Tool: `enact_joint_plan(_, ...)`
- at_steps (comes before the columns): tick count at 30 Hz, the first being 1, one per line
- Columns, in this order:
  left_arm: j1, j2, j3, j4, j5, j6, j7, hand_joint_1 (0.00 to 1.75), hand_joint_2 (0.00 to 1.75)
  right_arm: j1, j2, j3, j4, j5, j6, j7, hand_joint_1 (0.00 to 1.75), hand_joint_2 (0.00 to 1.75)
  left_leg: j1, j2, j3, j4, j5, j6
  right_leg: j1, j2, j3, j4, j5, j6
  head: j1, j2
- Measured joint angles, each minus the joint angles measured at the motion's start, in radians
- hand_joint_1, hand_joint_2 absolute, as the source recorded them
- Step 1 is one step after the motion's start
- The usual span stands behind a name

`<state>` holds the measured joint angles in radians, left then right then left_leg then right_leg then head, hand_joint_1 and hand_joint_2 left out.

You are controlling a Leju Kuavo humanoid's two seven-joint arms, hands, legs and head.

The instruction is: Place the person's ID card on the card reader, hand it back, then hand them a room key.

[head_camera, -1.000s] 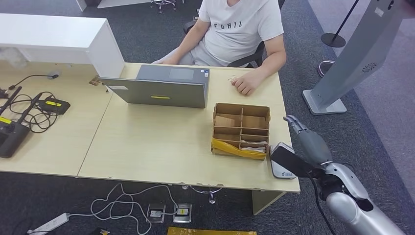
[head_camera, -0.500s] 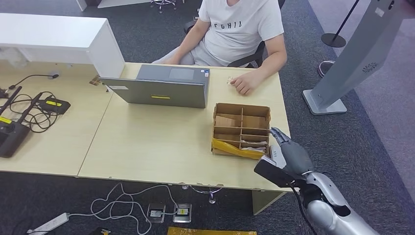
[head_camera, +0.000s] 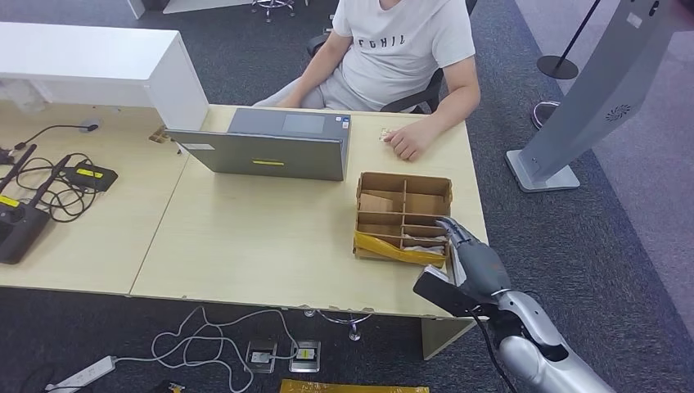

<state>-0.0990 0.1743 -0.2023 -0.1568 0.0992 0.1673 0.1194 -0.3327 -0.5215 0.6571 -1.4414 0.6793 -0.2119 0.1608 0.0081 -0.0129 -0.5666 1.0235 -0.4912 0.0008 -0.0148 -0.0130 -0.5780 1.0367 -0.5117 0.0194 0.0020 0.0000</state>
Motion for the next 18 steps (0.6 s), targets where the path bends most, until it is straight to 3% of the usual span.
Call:
enact_joint_plan(9,-0.001,-0.001,0.000,0.000,-0.001,-0.001,0.012,0.00,0.00,-0.074,0.066,0.004,0.055,0.355,-0.056,-0.002,0.00,1.75,0.000,0.001,0.000,0.000,0.000,0.000,0.000,0.001,0.000,0.000,0.000,0.000,0.000,0.000)
enact_joint_plan(18,-0.001,-0.003,0.000,0.000,-0.011,-0.012,0.000,0.00,0.00,-0.088,0.117,-0.015,0.077,0.474,-0.058,-0.016,0.00,1.75,0.000,0.000,0.000,0.000,0.000,0.000,0.000,0.000,0.000,0.000,0.000,0.000,0.000,0.000)
